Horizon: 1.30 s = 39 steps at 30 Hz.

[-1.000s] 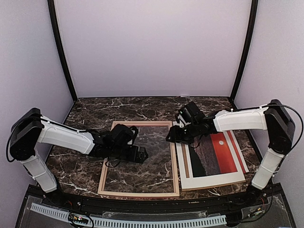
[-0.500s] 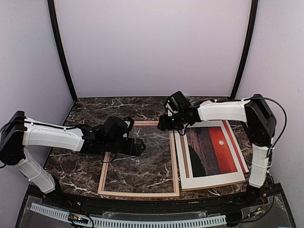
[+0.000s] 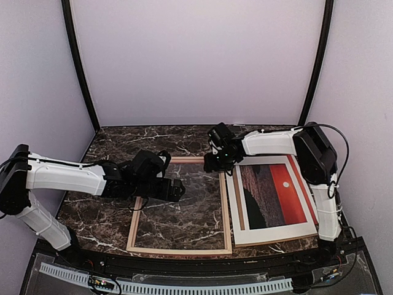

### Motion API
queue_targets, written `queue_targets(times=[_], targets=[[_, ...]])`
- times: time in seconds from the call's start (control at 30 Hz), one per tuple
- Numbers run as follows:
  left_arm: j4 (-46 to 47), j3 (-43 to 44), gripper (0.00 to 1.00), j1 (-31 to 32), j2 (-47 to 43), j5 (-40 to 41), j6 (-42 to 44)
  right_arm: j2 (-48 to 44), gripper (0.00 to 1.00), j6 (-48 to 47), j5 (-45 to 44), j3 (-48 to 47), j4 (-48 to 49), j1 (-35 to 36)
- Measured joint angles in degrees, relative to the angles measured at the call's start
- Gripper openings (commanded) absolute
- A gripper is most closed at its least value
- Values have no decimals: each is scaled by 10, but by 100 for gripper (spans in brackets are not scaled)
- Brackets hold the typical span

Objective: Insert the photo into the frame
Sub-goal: Adjust the glass panel to frame the body.

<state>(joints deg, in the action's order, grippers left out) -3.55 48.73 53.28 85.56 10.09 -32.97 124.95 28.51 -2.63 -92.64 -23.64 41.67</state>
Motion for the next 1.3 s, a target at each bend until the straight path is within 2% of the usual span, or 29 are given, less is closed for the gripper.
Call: queue_targets(times=[0.4, 0.87, 1.3], targets=[[0, 0, 99, 0, 0, 8, 4, -1, 57, 3, 0, 1, -3, -1], [-14, 0, 99, 0, 0, 31, 9, -94, 56, 18, 17, 73, -11, 19], [-16, 0, 99, 0, 0, 43, 14, -90, 56, 34, 12, 91, -32, 45]])
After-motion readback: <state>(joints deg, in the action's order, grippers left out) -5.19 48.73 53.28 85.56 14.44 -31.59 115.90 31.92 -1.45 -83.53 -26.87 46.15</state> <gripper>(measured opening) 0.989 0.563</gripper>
